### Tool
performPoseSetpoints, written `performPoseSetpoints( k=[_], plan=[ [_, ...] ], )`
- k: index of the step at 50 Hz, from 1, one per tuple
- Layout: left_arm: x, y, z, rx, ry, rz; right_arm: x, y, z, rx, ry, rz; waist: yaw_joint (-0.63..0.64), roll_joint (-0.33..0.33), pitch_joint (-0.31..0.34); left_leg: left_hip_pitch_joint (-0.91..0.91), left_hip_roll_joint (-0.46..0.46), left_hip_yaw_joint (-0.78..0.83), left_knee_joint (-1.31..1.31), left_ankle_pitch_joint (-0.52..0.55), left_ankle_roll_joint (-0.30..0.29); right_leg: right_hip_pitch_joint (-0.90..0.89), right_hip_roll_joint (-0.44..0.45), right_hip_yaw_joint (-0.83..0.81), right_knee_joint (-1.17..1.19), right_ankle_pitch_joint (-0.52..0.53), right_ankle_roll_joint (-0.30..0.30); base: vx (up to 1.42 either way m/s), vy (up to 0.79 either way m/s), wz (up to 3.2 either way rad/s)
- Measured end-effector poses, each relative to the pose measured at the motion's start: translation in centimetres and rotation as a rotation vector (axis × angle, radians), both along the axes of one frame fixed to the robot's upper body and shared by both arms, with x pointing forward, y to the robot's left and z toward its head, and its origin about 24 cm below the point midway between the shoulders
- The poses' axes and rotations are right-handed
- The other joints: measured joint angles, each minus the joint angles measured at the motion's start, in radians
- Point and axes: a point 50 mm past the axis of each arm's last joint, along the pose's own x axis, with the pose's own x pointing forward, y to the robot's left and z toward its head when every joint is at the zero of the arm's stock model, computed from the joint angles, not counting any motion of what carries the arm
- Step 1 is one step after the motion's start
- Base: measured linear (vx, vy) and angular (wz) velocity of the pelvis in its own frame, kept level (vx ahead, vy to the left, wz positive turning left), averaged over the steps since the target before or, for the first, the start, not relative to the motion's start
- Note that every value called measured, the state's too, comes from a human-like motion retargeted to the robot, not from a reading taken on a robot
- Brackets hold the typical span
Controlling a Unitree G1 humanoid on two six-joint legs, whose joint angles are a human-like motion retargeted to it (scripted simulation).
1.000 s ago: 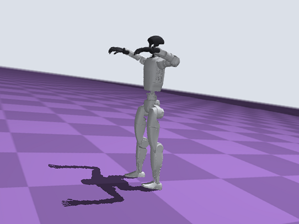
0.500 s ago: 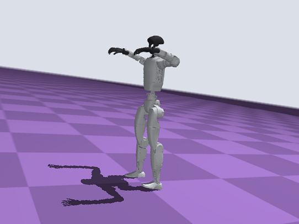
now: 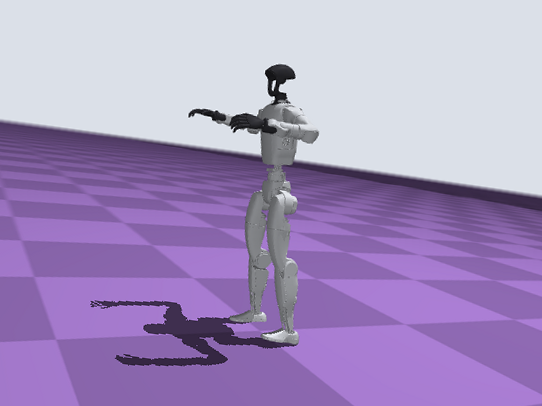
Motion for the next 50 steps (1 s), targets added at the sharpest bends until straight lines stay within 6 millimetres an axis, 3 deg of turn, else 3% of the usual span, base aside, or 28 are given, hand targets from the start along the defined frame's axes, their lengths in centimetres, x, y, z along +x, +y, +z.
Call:
performPoseSetpoints(
  k=[5,9,13,16,19,23,26,29,35,40,43,46,50],
  plan=[
    [-1.1,-0.3,-9.6,-0.387,0.215,0.121,1.8,1.1,-6.8,0.266,0.078,-0.011,0.024,-0.011,0.016,-0.002,0.004,0.019,0.034,0.007,0.031,0.005,0.005,0.029,0.005,-0.017,-0.004,0.06,-0.11,-0.24],
    [-3.5,-1.5,-18.7,-0.708,0.466,0.298,2.5,2.8,-13.3,0.543,0.186,-0.066,0.055,-0.04,0.037,-0.033,-0.008,0.021,0.116,0.037,0.101,0.016,-0.008,0.053,0.007,-0.025,-0.011,0.07,-0.15,-0.23],
    [-7.9,-3.7,-27.3,-0.888,0.784,0.513,2.5,5.6,-20.3,0.831,0.334,-0.171,0.098,-0.099,0.057,-0.166,-0.041,0.038,0.363,0.089,0.202,0.019,-0.056,0.076,0.011,-0.03,-0.026,0.07,-0.17,-0.18],
    [-12.5,-5.4,-32.2,-0.909,1.063,0.661,2.3,8.0,-24.7,1.026,0.461,-0.267,0.121,-0.131,0.067,-0.316,-0.059,0.069,0.606,0.096,0.253,0.016,-0.085,0.081,0.016,-0.036,-0.036,0.1,-0.12,-0.02],
    [-17.7,-6.9,-35.3,-0.838,1.353,0.75,2.2,10.3,-28.0,1.141,0.594,-0.35,0.142,-0.144,0.084,-0.405,-0.081,0.103,0.736,0.039,0.271,0.028,-0.098,0.088,0.023,-0.046,-0.036,0.17,-0.06,-0.14],
    [-24.0,-8.2,-36.7,-0.666,1.692,0.735,2.3,12.6,-30.8,1.137,0.777,-0.418,0.172,-0.151,0.103,-0.426,-0.113,0.162,0.682,0.006,0.265,0.05,-0.103,0.105,0.034,-0.061,-0.034,0.24,-0.02,-0.32],
    [-26.9,-8.6,-36.6,-0.586,1.818,0.694,2.2,13.6,-31.8,1.067,0.882,-0.435,0.211,-0.145,0.114,-0.374,-0.129,0.195,0.476,0.031,0.237,0.069,-0.088,0.129,0.04,-0.07,-0.029,0.31,0.03,-0.58],
    [-27.9,-8.6,-36.5,-0.589,1.822,0.687,1.8,14.3,-32.4,1.004,0.943,-0.414,0.258,-0.109,0.128,-0.281,-0.116,0.2,0.21,0.071,0.175,0.106,-0.04,0.154,0.043,-0.077,-0.025,0.37,0.08,-0.75],
    [-26.4,-8.6,-36.6,-0.665,1.723,0.683,-0.4,15.3,-33.7,0.925,1.035,-0.312,0.256,-0.054,0.11,-0.148,-0.083,0.164,-0.034,0.137,0.073,0.168,0.035,0.16,0.083,-0.065,-0.038,0.41,0.14,-0.15],
    [-22.0,-8.1,-36.6,-0.586,1.617,0.624,-4.4,14.8,-35.5,0.912,1.089,-0.332,0.184,-0.027,0.08,-0.048,-0.066,0.128,-0.065,0.1,0.044,0.15,0.075,0.126,0.263,0.04,-0.063,0.43,0.18,0.4],
    [-17.6,-7.5,-36.2,-0.479,1.514,0.571,-7.1,14.0,-36.6,0.929,1.103,-0.408,0.148,0.008,0.055,-0.013,-0.028,0.106,-0.065,0.07,0.033,0.02,0.116,0.092,0.547,0.168,-0.069,0.39,0.19,0.3],
    [-12.1,-6.8,-34.9,-0.374,1.381,0.528,-9.2,13.0,-37.3,0.954,1.113,-0.515,0.117,0.022,0.047,0.009,-0.012,0.085,-0.059,0.039,0.03,-0.147,0.118,0.043,0.832,0.275,-0.076,0.35,0.16,0.28],
    [-4.4,-6.1,-31.8,-0.231,1.214,0.449,-11.5,12.2,-38.2,0.976,1.168,-0.621,0.071,0.03,0.066,0.047,-0.009,0.052,-0.039,0.0,0.02,-0.299,0.068,-0.046,1.014,0.221,-0.138,0.35,0.12,0.4]
  ],
)
